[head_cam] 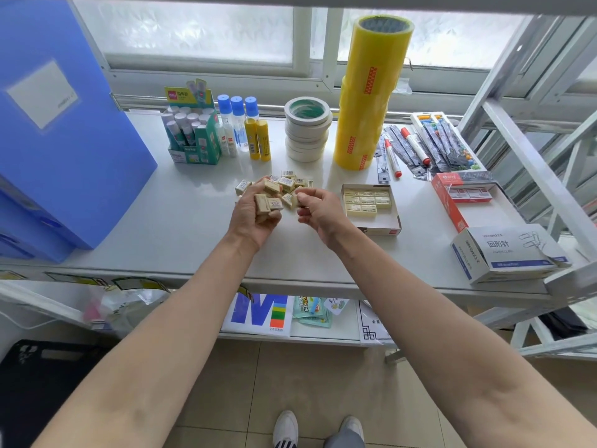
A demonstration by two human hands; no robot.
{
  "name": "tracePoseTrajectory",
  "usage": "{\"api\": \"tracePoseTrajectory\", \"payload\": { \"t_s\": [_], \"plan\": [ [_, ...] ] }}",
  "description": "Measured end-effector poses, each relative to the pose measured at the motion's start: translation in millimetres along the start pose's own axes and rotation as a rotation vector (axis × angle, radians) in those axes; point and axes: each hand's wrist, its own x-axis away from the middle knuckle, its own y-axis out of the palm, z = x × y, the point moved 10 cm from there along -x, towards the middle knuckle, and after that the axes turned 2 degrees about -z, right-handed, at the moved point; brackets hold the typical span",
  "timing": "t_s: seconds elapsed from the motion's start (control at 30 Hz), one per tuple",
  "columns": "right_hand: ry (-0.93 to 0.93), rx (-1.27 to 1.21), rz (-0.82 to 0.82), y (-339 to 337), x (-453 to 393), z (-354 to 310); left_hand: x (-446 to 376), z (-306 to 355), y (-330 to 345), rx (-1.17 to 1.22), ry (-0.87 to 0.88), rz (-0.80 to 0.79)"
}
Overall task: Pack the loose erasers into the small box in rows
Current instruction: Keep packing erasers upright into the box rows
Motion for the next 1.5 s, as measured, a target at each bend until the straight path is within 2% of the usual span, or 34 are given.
{"api": "tracePoseTrajectory", "payload": {
  "t_s": [0.13,0.3,0.4,0.57,0.7,0.83,1.07,1.2,1.5],
  "plan": [
    [-0.002,-0.053,0.004,-7,2,-6,4,-17,9,0.255,-0.141,-0.108],
    [-0.008,-0.188,-0.035,-15,10,-16,12,-33,18,0.297,-0.227,-0.142],
    [0.004,-0.234,-0.077,-23,15,-20,15,-38,24,0.195,-0.244,-0.103],
    [-0.012,-0.252,-0.072,-41,20,-25,17,-35,34,-0.158,-0.177,-0.023],
    [-0.090,-0.164,-0.069,-58,25,-32,20,-34,51,-0.422,-0.130,-0.046],
    [-0.159,-0.143,-0.050,-74,30,-40,20,-46,63,-0.616,-0.190,-0.093],
    [-0.276,0.000,-0.056,-97,40,-48,26,-70,86,-0.702,-0.312,-0.160],
    [-0.298,0.078,-0.076,-102,45,-48,25,-76,94,-0.786,-0.317,-0.162],
    [-0.275,0.127,0.076,-127,43,-44,23,-79,101,-0.781,-0.274,-0.169]
  ]
}}
